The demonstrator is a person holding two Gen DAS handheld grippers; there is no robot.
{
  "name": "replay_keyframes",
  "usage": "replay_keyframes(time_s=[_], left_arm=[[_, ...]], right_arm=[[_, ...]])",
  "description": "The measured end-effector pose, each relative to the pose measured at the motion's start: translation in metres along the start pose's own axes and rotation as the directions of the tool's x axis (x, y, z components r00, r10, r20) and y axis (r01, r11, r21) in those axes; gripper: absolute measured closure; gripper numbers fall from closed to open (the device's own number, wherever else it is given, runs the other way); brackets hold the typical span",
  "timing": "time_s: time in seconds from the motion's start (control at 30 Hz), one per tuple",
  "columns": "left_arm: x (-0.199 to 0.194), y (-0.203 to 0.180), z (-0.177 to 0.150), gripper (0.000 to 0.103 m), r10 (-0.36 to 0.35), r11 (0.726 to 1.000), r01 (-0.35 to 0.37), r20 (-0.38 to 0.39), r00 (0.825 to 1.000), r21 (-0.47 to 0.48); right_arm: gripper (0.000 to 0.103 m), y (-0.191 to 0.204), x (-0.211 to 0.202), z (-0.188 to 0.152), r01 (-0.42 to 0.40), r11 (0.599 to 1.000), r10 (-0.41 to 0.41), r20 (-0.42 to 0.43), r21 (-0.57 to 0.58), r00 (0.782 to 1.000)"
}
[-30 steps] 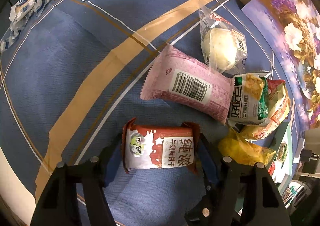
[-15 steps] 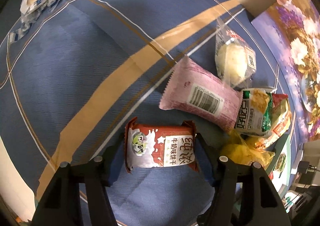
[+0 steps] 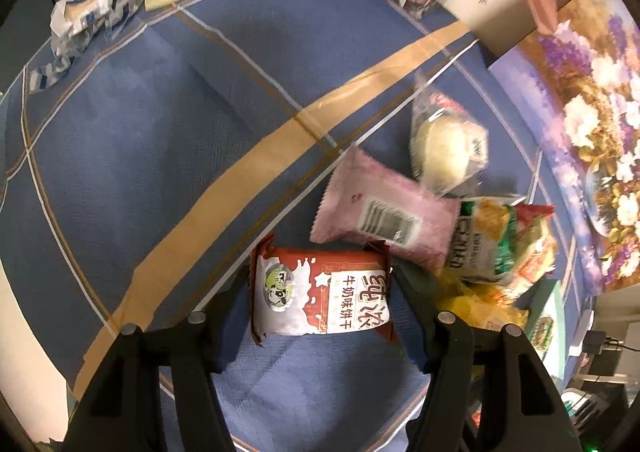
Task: Organize snacks
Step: 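Carry both snacks over the white tray and open both tools to drop them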
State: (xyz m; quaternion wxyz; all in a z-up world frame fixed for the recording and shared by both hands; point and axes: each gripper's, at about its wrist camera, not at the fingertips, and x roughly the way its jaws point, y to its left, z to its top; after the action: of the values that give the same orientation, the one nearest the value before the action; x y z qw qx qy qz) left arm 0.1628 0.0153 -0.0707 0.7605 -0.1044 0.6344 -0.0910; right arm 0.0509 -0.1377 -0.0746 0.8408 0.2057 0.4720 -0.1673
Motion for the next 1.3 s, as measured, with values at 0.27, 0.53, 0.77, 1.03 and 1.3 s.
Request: replay_keyframes(time_s=[0.27,0.53,0.77,1.03,1.3], left_arm=[[-0.037,-0.024,-0.015,0.037,-0.057,0.997,0.054,0.068,0.996,0.05],[-0.055,-0.092,-0.05,0.037,-0.119,0.976,0.1,0.086,0.989,0.196],[-0.049,-0.169,-0.11,0.037,-0.154,0.911,0.129,0.032,0.988,0.393],[-0.027,-0.23,-0.16,0.037,-0.192,0.85,0.185,-0.037,0.981,0.494],[-0.006,-0.257,-0.181,0.037,-0.182,0.821,0.195,-0.078,0.98,0.536]], right_arm=[[0.029,-0.015,-0.044,0.006,-0.012,1.0,0.01,0.069,0.019,0.998],[0.029,-0.07,-0.082,0.007,0.044,0.993,-0.057,0.118,0.111,0.991],[0.029,-0.151,-0.111,0.006,0.106,0.957,-0.146,0.132,0.271,0.981],[0.029,-0.237,-0.128,-0.007,0.229,0.885,-0.291,0.098,0.405,0.952],[0.028,-0.287,-0.134,-0.019,0.206,0.836,-0.288,0.087,0.508,0.954]])
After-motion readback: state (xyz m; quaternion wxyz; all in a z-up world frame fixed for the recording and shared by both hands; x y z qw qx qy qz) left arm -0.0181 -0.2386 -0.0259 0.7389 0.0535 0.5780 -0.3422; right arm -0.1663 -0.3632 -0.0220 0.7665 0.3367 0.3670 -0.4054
